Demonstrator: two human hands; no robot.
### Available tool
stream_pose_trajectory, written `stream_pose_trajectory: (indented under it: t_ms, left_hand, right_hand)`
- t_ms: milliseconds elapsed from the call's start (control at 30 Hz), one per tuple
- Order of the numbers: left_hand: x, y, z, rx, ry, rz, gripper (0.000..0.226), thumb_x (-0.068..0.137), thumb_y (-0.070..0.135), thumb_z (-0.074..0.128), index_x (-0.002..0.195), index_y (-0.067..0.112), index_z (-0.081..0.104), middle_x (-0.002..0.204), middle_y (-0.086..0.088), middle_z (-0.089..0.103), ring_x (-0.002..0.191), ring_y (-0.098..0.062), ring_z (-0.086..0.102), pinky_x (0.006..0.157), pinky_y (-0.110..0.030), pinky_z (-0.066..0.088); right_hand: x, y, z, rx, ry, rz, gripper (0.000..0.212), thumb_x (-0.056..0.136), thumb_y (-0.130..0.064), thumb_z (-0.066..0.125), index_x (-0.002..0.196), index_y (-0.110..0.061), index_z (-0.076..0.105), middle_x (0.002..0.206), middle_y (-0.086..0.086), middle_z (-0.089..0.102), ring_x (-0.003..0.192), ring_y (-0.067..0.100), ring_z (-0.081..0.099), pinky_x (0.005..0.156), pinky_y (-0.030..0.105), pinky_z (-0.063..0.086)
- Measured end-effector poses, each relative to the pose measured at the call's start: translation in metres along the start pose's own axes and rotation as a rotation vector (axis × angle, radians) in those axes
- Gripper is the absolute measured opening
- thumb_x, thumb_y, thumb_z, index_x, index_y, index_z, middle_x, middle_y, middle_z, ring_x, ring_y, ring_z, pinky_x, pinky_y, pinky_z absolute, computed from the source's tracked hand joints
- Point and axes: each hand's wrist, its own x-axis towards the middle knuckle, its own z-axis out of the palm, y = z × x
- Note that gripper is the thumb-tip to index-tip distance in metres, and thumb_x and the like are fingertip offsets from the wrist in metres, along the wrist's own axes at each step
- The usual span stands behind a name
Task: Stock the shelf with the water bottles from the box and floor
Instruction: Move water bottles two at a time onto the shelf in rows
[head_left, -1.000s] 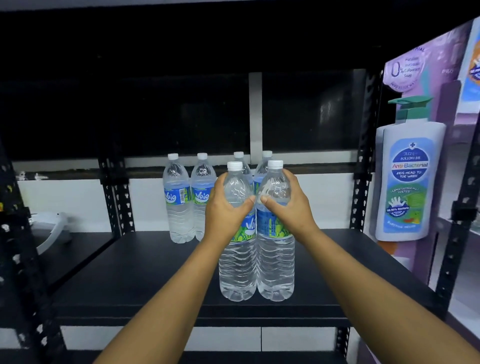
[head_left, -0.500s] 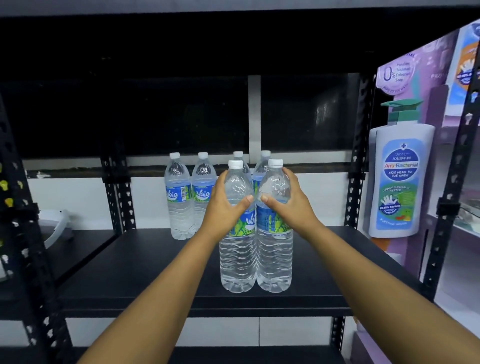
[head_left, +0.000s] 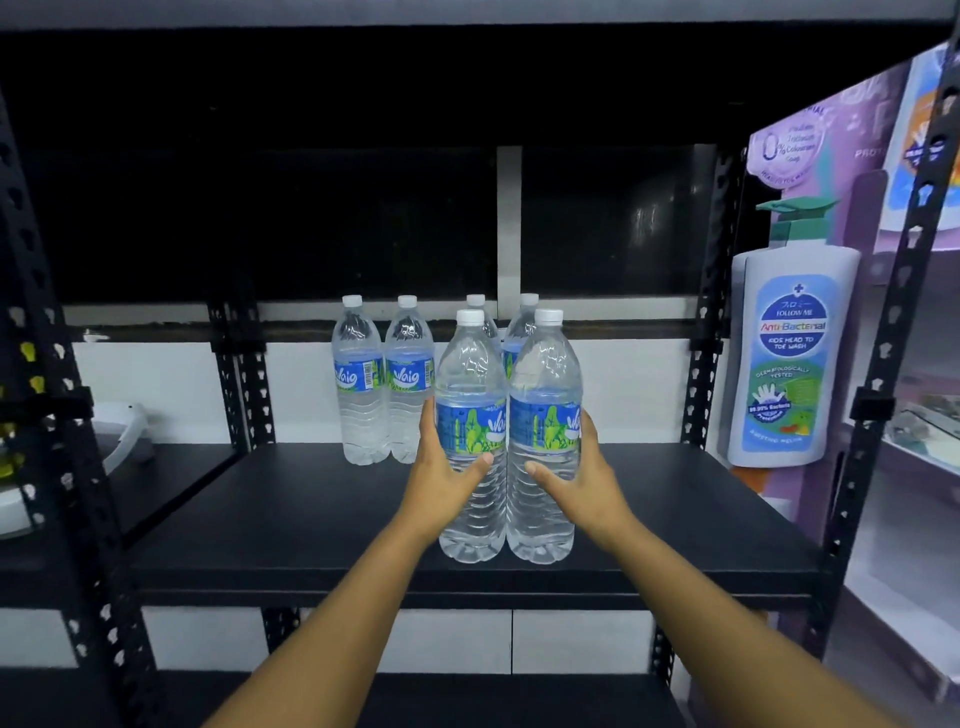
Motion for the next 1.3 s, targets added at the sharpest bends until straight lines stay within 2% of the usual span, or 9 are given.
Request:
stream_pose_trajectory:
  t_ms: [167,300,400,500,567,833,1067,1200,1300]
  left_hand:
    - [-0.025,-0.029,0.005,-0.003,-0.003,-0.057,0.094,0.084,0.03,0.073,0.151,0.036,0.008,0.149,0.013,0.037,0.133,-0.004,0.039,0.112,-0.036,0.034]
    - [-0.04,-0.044,0.01,-0.017,0.0,-0.059,0.085,0.085,0.025,0.072,0.149,0.037,0.018,0.143,0.018,0.043,0.128,0.0,0.045,0.109,-0.033,0.039]
    - [-0.044,-0.049,0.011,-0.049,0.012,-0.064,0.082,0.086,0.022,0.072,0.148,0.038,0.021,0.14,0.019,0.047,0.124,0.005,0.048,0.106,-0.03,0.041]
    - [-0.043,-0.053,0.012,-0.059,0.028,-0.074,0.082,0.085,0.022,0.073,0.148,0.038,0.023,0.138,0.02,0.049,0.122,0.004,0.05,0.105,-0.031,0.042]
    - [-0.041,-0.055,0.012,-0.06,0.032,-0.077,0.083,0.084,0.024,0.074,0.148,0.039,0.023,0.139,0.018,0.05,0.123,0.0,0.051,0.105,-0.034,0.043]
    - [-0.03,-0.063,0.015,-0.057,0.044,-0.078,0.084,0.083,0.025,0.075,0.147,0.04,0.024,0.136,0.016,0.051,0.121,-0.004,0.053,0.103,-0.033,0.045]
    - [-0.013,-0.073,0.021,-0.052,0.057,-0.078,0.082,0.082,0.022,0.076,0.145,0.036,0.026,0.131,0.019,0.054,0.117,0.001,0.055,0.102,-0.03,0.045]
    - [-0.001,-0.079,0.024,-0.046,0.053,-0.082,0.082,0.082,0.023,0.076,0.145,0.035,0.025,0.132,0.015,0.054,0.118,-0.005,0.056,0.101,-0.029,0.045]
    - [0.008,-0.083,0.027,-0.057,0.049,-0.086,0.081,0.083,0.022,0.075,0.144,0.036,0.024,0.133,0.015,0.052,0.119,-0.006,0.055,0.099,-0.026,0.043]
  right_hand:
    - [-0.021,0.012,0.01,-0.005,0.026,0.02,0.082,0.081,-0.029,0.077,0.143,-0.044,0.024,0.129,-0.026,0.053,0.115,-0.009,0.053,0.091,0.017,0.044]
    - [-0.033,0.022,0.014,-0.021,0.034,0.055,0.083,0.082,-0.027,0.075,0.136,-0.059,0.02,0.128,-0.031,0.051,0.114,-0.007,0.053,0.091,0.018,0.043]
    - [-0.04,0.03,0.017,-0.017,0.039,0.079,0.08,0.083,-0.026,0.075,0.128,-0.065,0.022,0.122,-0.039,0.049,0.111,-0.017,0.05,0.086,0.01,0.041]
    - [-0.041,0.034,0.018,0.002,0.048,0.099,0.079,0.083,-0.024,0.075,0.132,-0.06,0.024,0.12,-0.041,0.049,0.108,-0.022,0.049,0.08,0.003,0.04]
    - [-0.039,0.036,0.018,0.005,0.047,0.101,0.079,0.083,-0.026,0.075,0.135,-0.056,0.025,0.121,-0.038,0.05,0.108,-0.021,0.05,0.081,0.003,0.04]
    - [-0.029,0.047,0.018,-0.002,0.014,0.1,0.081,0.083,-0.031,0.075,0.144,-0.048,0.025,0.133,-0.022,0.054,0.117,-0.002,0.054,0.096,0.024,0.045]
    - [-0.009,0.062,0.018,-0.017,-0.017,0.119,0.081,0.082,-0.034,0.075,0.144,-0.048,0.024,0.122,-0.027,0.056,0.106,-0.006,0.056,0.094,0.023,0.046]
    - [0.003,0.071,0.019,-0.005,-0.027,0.115,0.082,0.082,-0.036,0.075,0.145,-0.045,0.024,0.129,-0.021,0.056,0.113,0.001,0.057,0.096,0.026,0.047]
    - [0.012,0.078,0.022,0.008,-0.02,0.122,0.081,0.082,-0.034,0.076,0.144,-0.044,0.026,0.126,-0.023,0.057,0.112,0.0,0.059,0.096,0.027,0.048]
